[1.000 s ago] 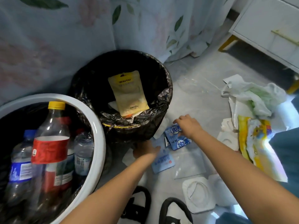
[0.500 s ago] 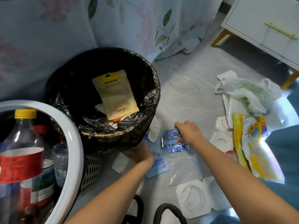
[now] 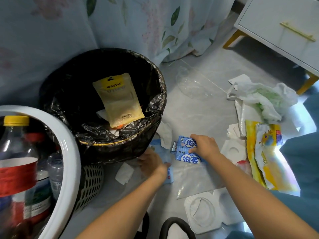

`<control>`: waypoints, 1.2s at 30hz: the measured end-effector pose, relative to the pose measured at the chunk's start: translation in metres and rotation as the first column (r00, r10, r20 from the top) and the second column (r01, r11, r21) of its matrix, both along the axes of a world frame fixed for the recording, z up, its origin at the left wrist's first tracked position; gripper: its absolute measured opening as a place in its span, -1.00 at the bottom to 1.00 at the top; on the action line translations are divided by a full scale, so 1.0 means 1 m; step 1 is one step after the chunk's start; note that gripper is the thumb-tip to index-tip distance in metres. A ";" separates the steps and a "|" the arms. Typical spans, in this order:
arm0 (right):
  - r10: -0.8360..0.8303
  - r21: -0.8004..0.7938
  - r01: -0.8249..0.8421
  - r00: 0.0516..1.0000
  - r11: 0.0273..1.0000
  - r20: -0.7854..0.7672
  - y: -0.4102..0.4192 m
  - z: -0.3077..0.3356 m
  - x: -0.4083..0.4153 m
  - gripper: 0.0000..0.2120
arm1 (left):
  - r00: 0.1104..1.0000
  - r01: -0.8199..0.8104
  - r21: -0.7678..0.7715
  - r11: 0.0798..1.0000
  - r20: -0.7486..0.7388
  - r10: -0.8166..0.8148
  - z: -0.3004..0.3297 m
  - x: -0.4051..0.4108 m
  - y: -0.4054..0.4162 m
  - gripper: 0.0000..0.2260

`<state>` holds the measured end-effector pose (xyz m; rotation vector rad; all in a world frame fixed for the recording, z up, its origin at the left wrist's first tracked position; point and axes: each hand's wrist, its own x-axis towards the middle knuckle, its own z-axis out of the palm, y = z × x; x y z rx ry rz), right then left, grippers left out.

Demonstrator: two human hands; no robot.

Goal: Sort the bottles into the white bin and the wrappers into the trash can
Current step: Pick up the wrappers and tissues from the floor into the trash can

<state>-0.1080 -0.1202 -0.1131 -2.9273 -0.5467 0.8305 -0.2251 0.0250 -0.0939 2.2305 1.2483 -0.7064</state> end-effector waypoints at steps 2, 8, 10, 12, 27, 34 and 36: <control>-0.010 0.004 0.010 1.000 1.000 0.003 0.000 0.000 -0.001 -0.65 | 0.999 -0.024 -0.023 0.999 0.030 0.025 -0.001 -0.001 0.002 -0.16; -0.009 0.020 0.010 1.000 1.000 -0.020 0.000 0.003 -0.002 -0.65 | 0.950 -0.167 -0.248 0.954 0.218 0.223 -0.007 -0.005 0.008 -0.62; -0.053 0.056 0.056 0.997 0.997 -0.063 -0.005 0.005 -0.002 -0.75 | 0.933 -0.157 -0.315 0.936 0.264 0.245 -0.004 -0.003 0.009 -0.72; -0.125 0.120 0.141 0.984 0.983 -0.128 -0.013 0.009 -0.001 -0.75 | 0.918 -0.132 -0.377 0.917 0.302 0.256 0.004 -0.001 0.011 -0.74; -0.524 0.603 0.511 0.834 0.613 -0.174 -0.047 0.128 -0.030 -0.92 | 0.795 0.301 -0.329 0.895 0.606 -0.045 0.172 -0.015 0.012 -0.77; -0.497 0.766 0.501 0.822 0.403 -0.276 0.001 0.227 -0.008 -0.93 | 0.627 0.288 -0.288 0.913 0.778 0.048 0.263 0.001 0.081 -0.82; -0.460 0.785 0.497 0.832 0.369 -0.310 0.016 0.250 0.001 -0.98 | 0.631 0.251 -0.321 0.913 0.770 0.097 0.274 0.007 0.112 -0.79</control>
